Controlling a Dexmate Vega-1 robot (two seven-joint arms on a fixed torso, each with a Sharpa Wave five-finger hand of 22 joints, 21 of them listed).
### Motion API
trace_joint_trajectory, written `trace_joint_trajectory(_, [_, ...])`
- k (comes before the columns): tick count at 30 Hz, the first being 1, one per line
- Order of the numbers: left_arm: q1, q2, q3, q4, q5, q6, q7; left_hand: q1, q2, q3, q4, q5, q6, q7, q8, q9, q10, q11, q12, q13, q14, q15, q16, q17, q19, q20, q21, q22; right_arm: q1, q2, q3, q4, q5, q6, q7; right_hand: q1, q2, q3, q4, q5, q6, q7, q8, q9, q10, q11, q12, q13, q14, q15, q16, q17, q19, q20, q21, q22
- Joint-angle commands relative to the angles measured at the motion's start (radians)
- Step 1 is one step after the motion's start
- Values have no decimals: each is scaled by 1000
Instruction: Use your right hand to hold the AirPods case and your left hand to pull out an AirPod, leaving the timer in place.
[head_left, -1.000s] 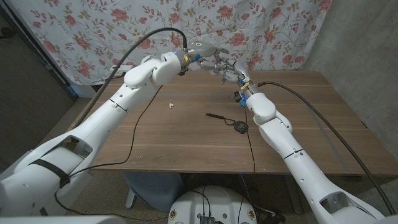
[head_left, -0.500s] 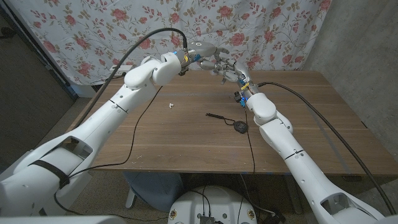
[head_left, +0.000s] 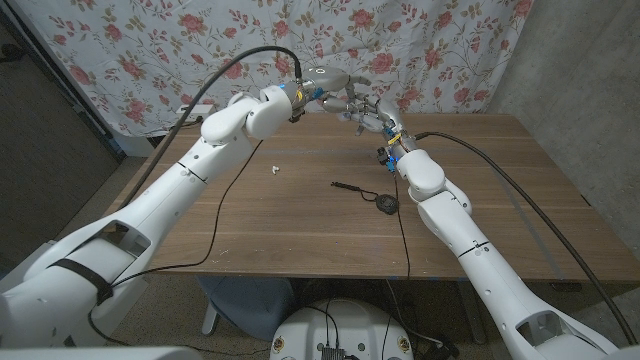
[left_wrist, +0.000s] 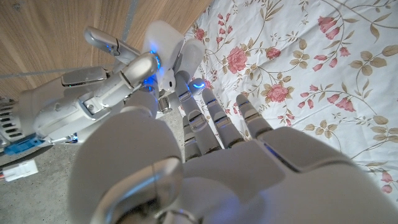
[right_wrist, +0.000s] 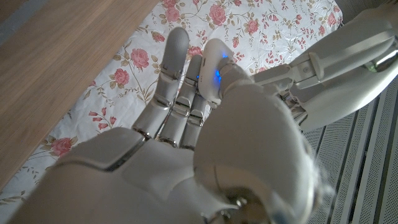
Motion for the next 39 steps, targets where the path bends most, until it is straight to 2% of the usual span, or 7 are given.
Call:
trace_joint_trajectory(1, [2, -5, -3, 13, 1, -7, 28, 32, 7, -8, 1, 6, 11, -2, -3, 4, 16, -5, 72, 171, 45, -27, 15, 20, 11, -4, 2, 1, 3, 0, 1, 5, 2, -2, 2, 4, 7, 1, -5, 8, 10, -3, -6, 1, 125, -117, 4, 10, 51, -172, -3, 5, -317, -104, 6, 2])
trace_joint_trajectory(25, [8, 7, -15, 2, -3, -11, 41, 65, -2, -32, 4, 6, 14, -5, -6, 4, -1, -6, 135, 244, 49, -25, 43, 67, 13, -8, 2, 2, 5, -3, -3, 0, -3, -16, 1, 5, 7, 1, -5, 8, 10, -2, -6, 1, 123, -116, 3, 10, 50, -172, -4, 6, -322, -104, 9, 2])
trace_joint_trajectory(39, [0, 17, -18, 3, -19, -26, 25, 84, 0, -10, 1, 18, 16, -3, -7, 4, -13, -7, 150, 264, 41, -21, 18, 55, 9, -10, 0, 2, 1, -2, -2, -6, -7, -25, -7, 6, 7, 0, -5, 8, 10, -2, -7, 1, 120, -119, 2, 12, 51, -172, -3, 6, -323, -104, 12, 2])
